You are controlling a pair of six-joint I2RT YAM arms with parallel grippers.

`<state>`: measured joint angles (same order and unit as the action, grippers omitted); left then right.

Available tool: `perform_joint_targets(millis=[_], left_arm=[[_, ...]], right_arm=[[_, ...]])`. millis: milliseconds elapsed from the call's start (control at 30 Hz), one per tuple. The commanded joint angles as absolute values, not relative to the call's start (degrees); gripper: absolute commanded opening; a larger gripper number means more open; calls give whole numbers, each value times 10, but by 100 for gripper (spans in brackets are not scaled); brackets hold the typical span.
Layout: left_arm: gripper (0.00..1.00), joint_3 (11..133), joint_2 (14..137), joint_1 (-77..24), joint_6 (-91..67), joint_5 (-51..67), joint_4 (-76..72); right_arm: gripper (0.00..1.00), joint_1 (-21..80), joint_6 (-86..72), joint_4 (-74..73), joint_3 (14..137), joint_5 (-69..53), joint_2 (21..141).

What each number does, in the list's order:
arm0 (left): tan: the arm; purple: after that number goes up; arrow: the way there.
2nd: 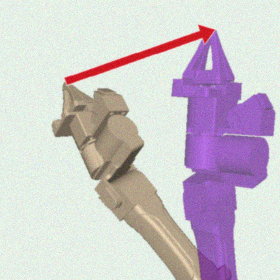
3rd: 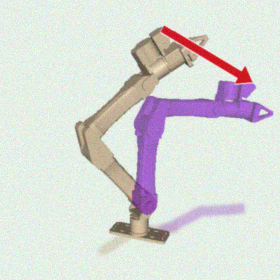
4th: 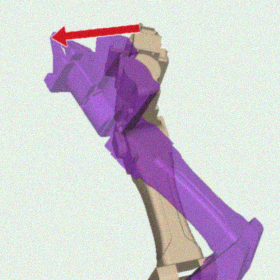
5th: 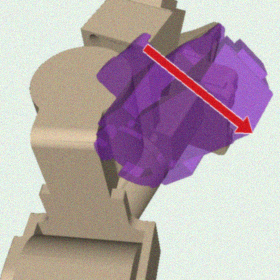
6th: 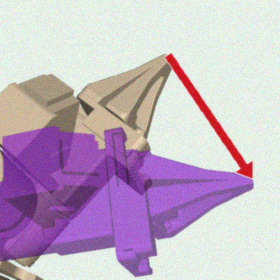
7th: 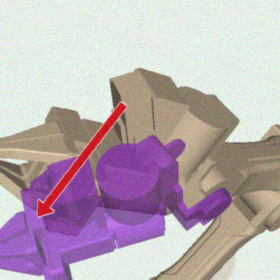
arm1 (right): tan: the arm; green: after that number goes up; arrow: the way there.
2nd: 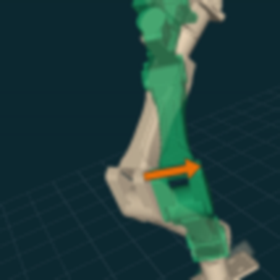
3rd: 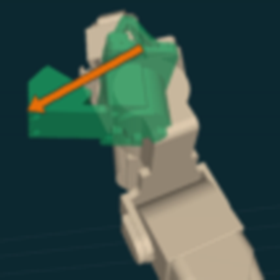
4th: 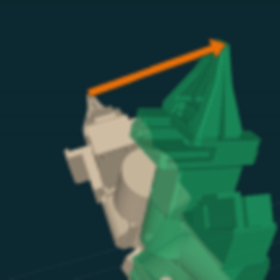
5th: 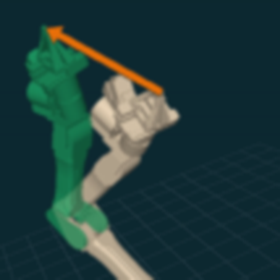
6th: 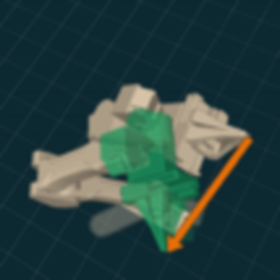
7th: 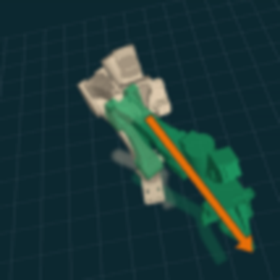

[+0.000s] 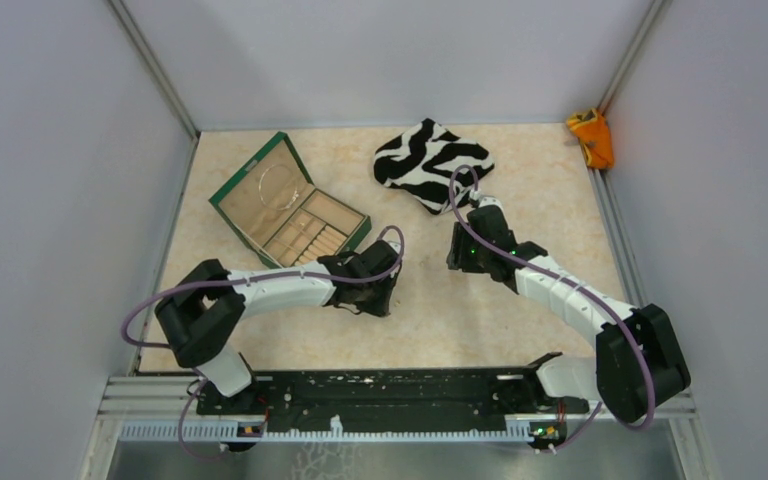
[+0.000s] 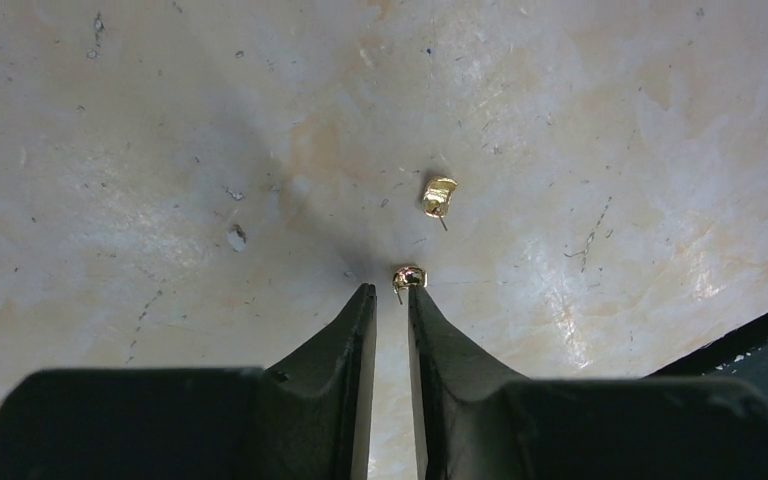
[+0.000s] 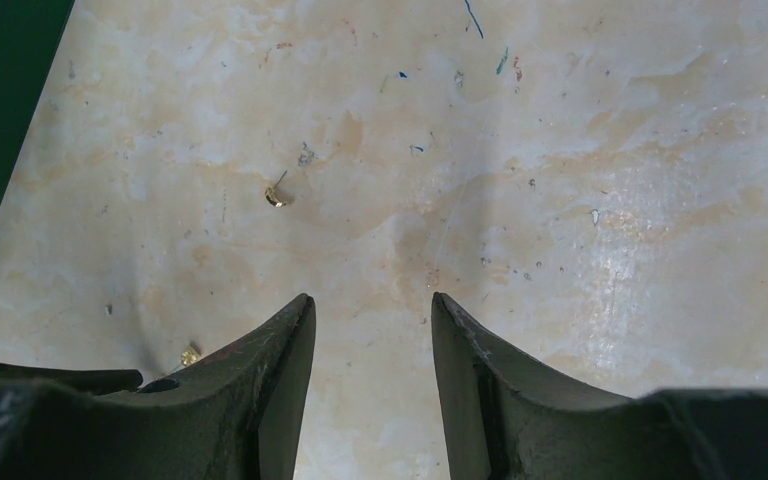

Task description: Organize the mixed jewelry

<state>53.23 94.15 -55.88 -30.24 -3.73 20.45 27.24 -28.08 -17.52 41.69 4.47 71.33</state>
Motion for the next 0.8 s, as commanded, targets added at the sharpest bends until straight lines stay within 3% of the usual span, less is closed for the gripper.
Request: perform_joint_targets(millis=[0, 167, 267, 467, 533, 700, 767], left_arm=[[23, 547, 951, -561, -305, -32, 185], [15, 545, 949, -561, -305, -33, 181], [1, 552, 951, -561, -304, -30, 185], [0, 579, 935, -558, -286, -9, 214], [0, 590, 917, -542, -254, 61, 222], [0, 603, 894, -465, -173, 424, 206], [0, 624, 895, -459, -132, 507, 237]], right_arm=[[46, 272, -270, -156, 444, 41, 716], [46, 272, -270, -156, 443, 41, 715], [46, 272, -271, -155, 443, 39, 714], [45, 272, -272, -156, 444, 37, 711], [45, 272, -272, -156, 444, 40, 708], [45, 272, -271, -149, 443, 35, 707], [45, 272, -269, -149, 443, 36, 706]])
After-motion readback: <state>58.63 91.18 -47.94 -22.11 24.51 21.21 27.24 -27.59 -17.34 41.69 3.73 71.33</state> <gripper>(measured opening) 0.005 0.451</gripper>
